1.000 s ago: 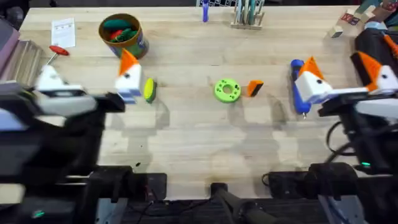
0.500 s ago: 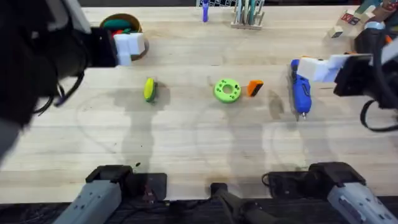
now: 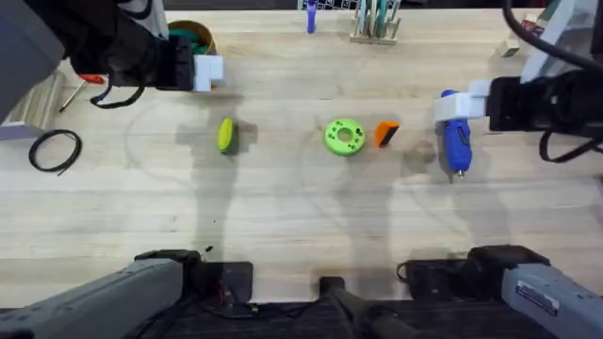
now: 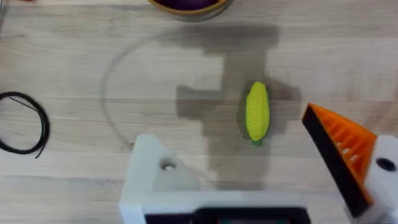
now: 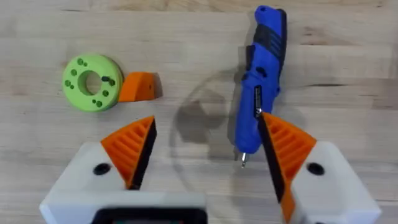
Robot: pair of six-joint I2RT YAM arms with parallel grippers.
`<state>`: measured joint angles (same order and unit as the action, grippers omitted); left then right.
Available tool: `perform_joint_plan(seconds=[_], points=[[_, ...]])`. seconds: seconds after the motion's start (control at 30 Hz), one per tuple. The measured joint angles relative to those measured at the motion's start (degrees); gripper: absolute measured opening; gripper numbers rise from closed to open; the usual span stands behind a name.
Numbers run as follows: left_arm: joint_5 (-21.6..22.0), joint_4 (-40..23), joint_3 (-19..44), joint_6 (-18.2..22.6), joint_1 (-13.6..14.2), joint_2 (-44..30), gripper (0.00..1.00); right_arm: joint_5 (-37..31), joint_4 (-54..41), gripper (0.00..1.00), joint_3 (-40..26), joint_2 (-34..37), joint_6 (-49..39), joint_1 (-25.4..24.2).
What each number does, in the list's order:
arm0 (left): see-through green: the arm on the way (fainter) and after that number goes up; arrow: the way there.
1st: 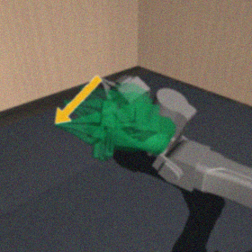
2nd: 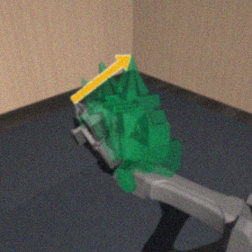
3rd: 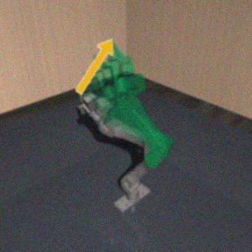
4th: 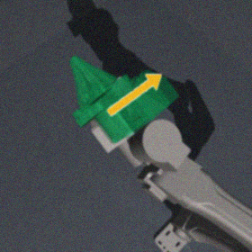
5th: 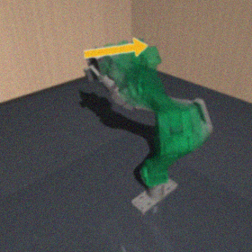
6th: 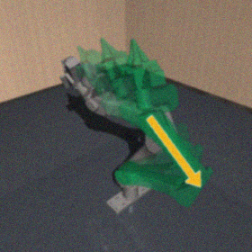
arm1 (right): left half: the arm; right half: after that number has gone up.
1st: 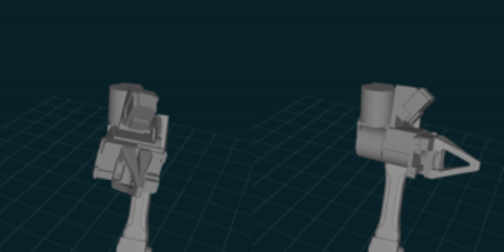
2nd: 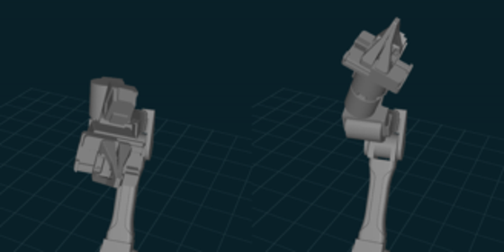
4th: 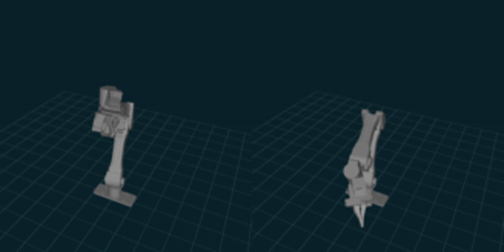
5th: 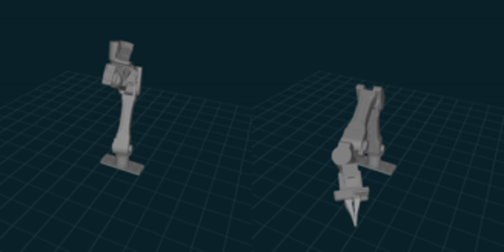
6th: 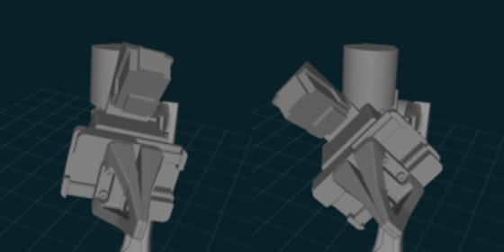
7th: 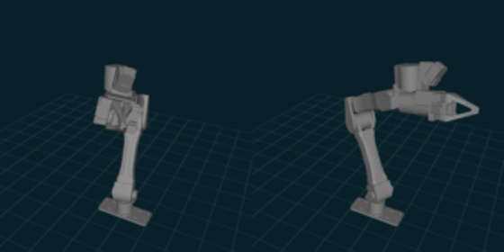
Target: Pick up the gripper from the table and insert it into the empty holder that is missing its gripper. Then pick up a screw, insert it into the mounting hole, and use the screwdriver to tighten it. Finally, clean up the table by picking up the vegetable and placing it into the bucket.
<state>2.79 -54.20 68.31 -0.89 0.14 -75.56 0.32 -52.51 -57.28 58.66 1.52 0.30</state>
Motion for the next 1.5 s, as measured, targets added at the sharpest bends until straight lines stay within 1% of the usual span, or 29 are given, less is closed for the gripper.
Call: perform_joint_plan(seconds=[0.2,0.37,0.5,0.6,0.67,0.77,1.0,1.3,1.37,1.43,1.5], points=[[-0.82,-0.17,0.0,-0.11,0.0,-0.36,0.985,0.0,0.02,0.984,0.0,0.24,0.0,0.0],[-4.09,-3.81,0.03,-0.56,0.0,-1.08,0.985,0.0,0.07,0.984,0.0,0.22,0.0,0.0],[-5.89,-7.45,0.07,-1.15,0.01,-4.27,0.985,0.0,0.09,0.984,0.0,0.22,0.0,0.0],[-6.27,-8.88,0.07,-1.32,0.48,-7.85,0.985,0.0,0.09,0.985,0.0,0.24,0.0,0.0],[-6.45,-8.19,0.07,-1.58,1.05,-10.25,0.985,0.0,0.09,0.984,0.0,0.22,0.0,0.0],[-6.64,-5.18,0.04,-2.27,1.77,-13.69,0.985,0.0,0.09,0.984,0.0,0.24,0.0,0.0],[-6.88,1.59,-0.83,-2.74,1.97,-21.1,0.985,0.0,0.08,0.984,0.0,0.24,0.0,0.0],[-6.88,2.35,-0.9,-2.82,1.97,-27.96,0.996,0.0,0.07,0.984,0.0,0.24,-0.02,0.0],[-7.54,2.35,-0.9,-2.91,1.97,-28.27,0.955,0.0,0.0,0.983,0.0,0.23,0.0,0.0],[-8.03,2.3,-0.9,-3.1,1.97,-28.23,0.823,0.0,0.0,0.985,0.0,0.24,-0.02,0.0],[-8.77,2.26,-0.9,-3.09,2.12,-28.19,0.53,0.0,0.0,0.984,0.0,0.22,0.0,0.0]])
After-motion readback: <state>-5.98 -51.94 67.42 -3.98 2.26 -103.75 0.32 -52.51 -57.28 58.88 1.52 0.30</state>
